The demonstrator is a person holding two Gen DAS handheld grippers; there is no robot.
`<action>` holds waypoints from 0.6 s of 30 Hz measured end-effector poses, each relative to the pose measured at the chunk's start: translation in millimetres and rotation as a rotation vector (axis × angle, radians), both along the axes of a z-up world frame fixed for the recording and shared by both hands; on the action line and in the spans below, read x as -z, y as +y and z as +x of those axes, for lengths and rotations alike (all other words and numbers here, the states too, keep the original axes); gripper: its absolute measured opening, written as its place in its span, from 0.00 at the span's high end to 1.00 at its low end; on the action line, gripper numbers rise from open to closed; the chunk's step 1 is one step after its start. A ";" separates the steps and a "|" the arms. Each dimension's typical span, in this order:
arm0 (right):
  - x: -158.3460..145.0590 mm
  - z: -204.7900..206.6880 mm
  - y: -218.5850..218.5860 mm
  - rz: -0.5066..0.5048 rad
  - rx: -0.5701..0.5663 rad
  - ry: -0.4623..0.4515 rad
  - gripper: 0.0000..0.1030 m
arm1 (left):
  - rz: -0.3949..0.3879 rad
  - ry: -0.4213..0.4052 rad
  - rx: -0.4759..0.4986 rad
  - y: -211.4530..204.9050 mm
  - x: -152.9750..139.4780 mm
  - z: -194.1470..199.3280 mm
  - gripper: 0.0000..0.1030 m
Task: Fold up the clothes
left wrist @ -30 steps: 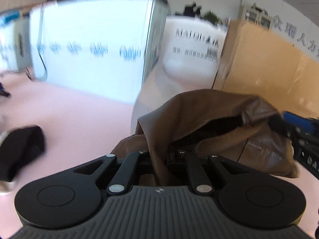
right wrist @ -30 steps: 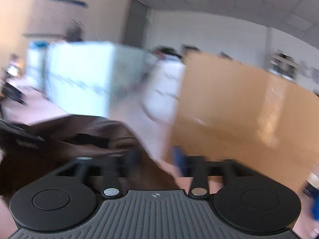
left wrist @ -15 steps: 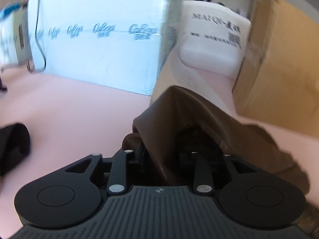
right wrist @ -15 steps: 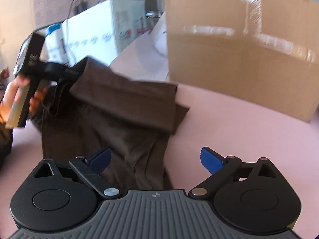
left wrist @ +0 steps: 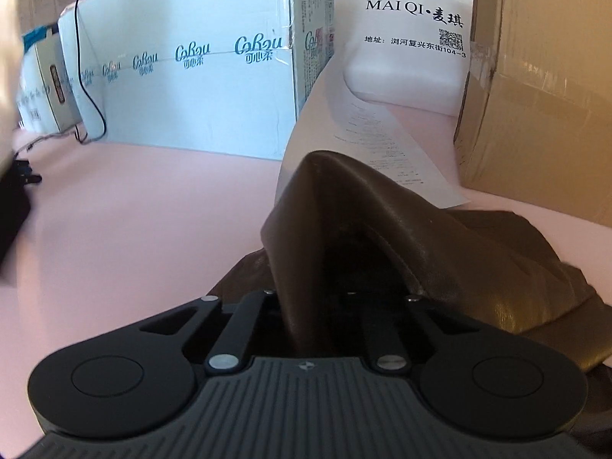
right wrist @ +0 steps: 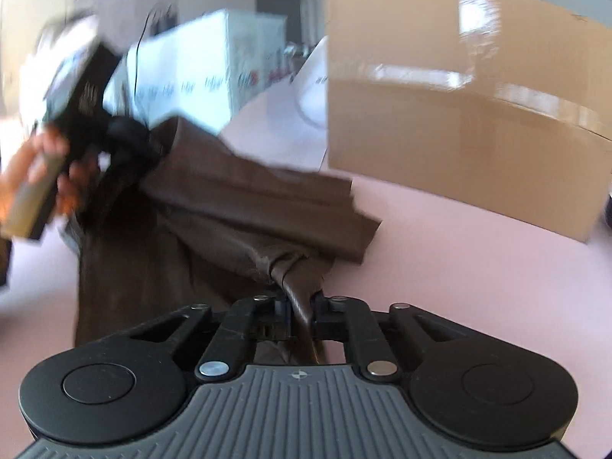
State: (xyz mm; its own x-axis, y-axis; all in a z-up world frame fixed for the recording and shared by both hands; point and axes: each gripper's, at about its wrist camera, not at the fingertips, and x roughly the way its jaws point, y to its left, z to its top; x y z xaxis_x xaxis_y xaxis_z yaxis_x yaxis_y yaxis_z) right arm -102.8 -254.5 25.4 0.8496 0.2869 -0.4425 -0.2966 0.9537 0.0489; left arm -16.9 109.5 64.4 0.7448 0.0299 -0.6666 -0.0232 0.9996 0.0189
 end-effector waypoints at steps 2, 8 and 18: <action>-9.8 -13.4 -8.9 0.028 0.027 -0.035 0.96 | -0.037 -0.005 0.011 3.5 -8.3 -8.4 0.94; -19.4 -54.2 -47.0 -0.008 0.099 -0.049 0.96 | -0.288 0.071 0.112 33.1 -30.0 -34.8 0.94; 0.0 -65.9 -40.0 -0.231 0.165 -0.012 0.51 | -0.334 0.231 0.169 46.9 -8.7 -53.4 0.74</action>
State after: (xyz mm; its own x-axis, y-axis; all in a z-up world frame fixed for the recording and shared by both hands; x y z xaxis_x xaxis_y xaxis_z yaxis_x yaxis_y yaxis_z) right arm -168.7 -294.5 25.5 0.8823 0.0369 -0.4693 -0.1355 0.9746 -0.1782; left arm -70.3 156.5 73.1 0.5506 -0.3255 -0.7687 0.1082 0.9409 -0.3209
